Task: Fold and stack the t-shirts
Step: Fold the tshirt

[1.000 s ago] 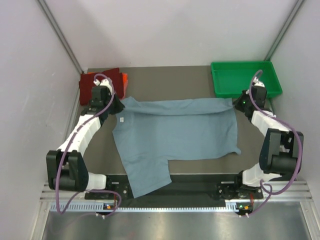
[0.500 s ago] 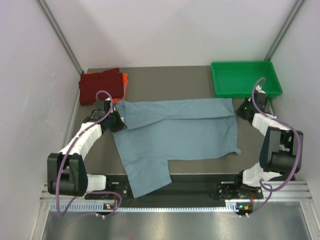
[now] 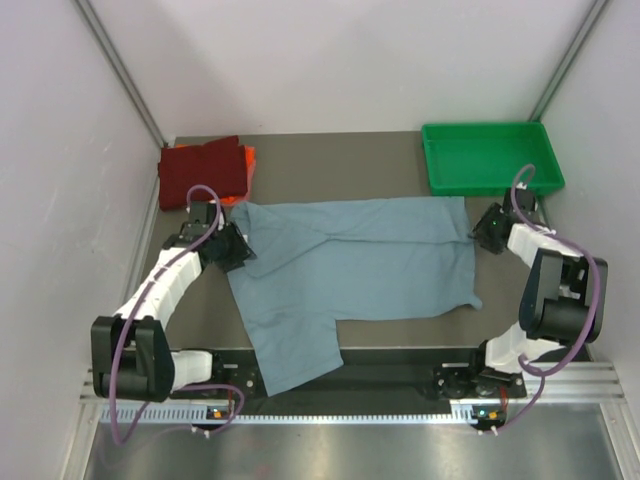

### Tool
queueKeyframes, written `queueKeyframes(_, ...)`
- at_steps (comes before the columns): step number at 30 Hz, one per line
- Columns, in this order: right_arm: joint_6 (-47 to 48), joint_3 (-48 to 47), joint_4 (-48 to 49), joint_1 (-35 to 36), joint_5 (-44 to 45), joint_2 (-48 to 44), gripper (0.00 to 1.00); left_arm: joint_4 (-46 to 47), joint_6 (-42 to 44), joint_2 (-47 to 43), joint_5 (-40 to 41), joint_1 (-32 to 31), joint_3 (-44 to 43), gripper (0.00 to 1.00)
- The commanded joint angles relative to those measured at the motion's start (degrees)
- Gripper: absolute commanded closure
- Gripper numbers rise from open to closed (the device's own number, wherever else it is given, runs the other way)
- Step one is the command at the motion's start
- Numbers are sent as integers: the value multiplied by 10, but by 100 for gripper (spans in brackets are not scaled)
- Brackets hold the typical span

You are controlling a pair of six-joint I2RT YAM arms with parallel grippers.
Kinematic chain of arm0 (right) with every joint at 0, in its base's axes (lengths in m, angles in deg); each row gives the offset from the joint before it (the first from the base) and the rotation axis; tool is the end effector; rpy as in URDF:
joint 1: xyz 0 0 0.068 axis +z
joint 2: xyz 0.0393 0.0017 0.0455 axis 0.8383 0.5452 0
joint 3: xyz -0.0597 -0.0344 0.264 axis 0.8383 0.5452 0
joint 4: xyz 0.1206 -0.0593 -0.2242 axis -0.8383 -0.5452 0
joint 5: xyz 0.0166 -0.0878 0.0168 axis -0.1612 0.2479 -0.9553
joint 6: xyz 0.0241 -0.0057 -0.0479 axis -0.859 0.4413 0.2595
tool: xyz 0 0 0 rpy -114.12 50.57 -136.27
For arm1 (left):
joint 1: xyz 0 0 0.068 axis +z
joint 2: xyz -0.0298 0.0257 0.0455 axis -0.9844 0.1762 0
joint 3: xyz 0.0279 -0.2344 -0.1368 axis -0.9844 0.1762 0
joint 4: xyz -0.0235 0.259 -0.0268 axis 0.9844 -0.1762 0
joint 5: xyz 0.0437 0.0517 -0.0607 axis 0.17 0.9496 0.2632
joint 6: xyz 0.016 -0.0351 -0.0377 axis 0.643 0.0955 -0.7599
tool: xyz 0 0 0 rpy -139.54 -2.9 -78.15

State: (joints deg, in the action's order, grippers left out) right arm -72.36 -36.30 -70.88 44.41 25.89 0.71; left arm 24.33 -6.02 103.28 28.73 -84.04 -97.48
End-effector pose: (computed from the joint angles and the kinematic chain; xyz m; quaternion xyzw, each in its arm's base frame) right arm 0.3036 -0.0659 0.1755 0.3132 0.8934 0.0632 0.3160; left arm 0.2452 -0.0238 0.2220 -0.2256 0.9269 -0.1689 0.2478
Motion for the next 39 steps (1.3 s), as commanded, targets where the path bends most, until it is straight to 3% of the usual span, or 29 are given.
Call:
queueKeyframes(1, -16, -40, -51, -11, 5, -18, 55, 9, 2, 15, 55, 1, -53, 54)
queueKeyframes(4, -21, -39, -83, -26, 0, -11, 55, 14, -1, 55, 72, 3, -75, 54)
queueKeyframes(8, -14, -23, -113, -51, -18, -3, 59, 62, -19, 76, 48, 4, -41, 55)
queueKeyframes(18, 0, 47, -114, -52, -64, -68, 64, 109, -50, 138, 28, 5, -2, 61)
queueKeyframes(24, 0, 66, -134, -48, -51, -100, 70, 129, -79, 99, 61, 3, 36, 61)
queueKeyframes(27, -4, 78, -137, -39, -43, -104, 70, 111, -75, 78, 110, 4, 38, 59)
queueKeyframes(32, -8, 91, -123, -32, -26, -98, 71, 103, -73, 66, 117, 4, 40, 59)
queueKeyframes(35, -7, 94, -106, -31, -17, -94, 77, 102, -64, 50, 115, 3, 40, 59)
queueKeyframes(39, 15, 78, -108, -28, 8, -78, 99, 95, -52, 24, 122, 3, 41, 59)
